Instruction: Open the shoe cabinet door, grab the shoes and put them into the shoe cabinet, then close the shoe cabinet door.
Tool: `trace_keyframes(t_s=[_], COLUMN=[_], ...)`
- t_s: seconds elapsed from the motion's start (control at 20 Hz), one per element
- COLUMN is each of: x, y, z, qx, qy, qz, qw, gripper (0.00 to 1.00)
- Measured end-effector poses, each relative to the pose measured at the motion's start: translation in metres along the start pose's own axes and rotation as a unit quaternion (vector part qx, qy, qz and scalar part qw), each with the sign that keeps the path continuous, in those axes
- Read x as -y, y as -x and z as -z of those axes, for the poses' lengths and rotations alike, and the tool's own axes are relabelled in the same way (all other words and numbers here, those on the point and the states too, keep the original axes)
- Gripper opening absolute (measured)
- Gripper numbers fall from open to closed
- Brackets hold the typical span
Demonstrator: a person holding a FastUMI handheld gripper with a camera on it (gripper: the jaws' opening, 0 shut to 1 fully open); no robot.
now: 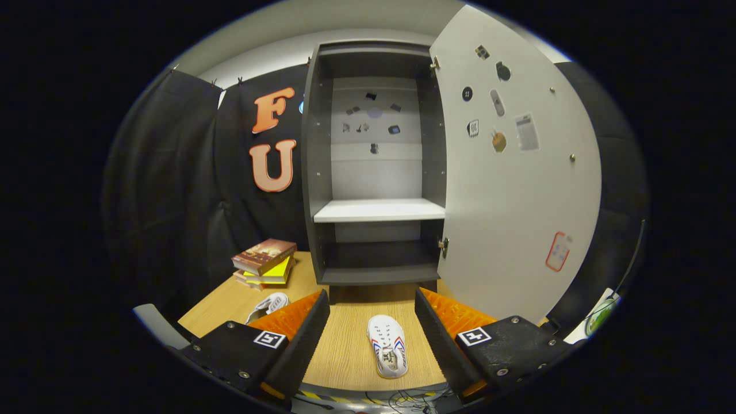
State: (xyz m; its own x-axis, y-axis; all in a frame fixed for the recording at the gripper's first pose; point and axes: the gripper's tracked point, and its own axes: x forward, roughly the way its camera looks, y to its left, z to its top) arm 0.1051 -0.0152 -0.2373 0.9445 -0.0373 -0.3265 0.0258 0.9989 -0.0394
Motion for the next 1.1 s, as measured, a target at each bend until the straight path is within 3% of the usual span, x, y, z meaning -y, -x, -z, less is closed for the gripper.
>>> trace_keyframes(t_s=[0.5,1.1], x=[-0.015,-0.019], y=[-0.073,-0.103], z=[0.157,0.201], qx=[-0.201,-0.256], qy=[0.015,0.020], qz=[-0.032,-0.042], qw=[0.979,0.966], gripper=[0.93,0.93])
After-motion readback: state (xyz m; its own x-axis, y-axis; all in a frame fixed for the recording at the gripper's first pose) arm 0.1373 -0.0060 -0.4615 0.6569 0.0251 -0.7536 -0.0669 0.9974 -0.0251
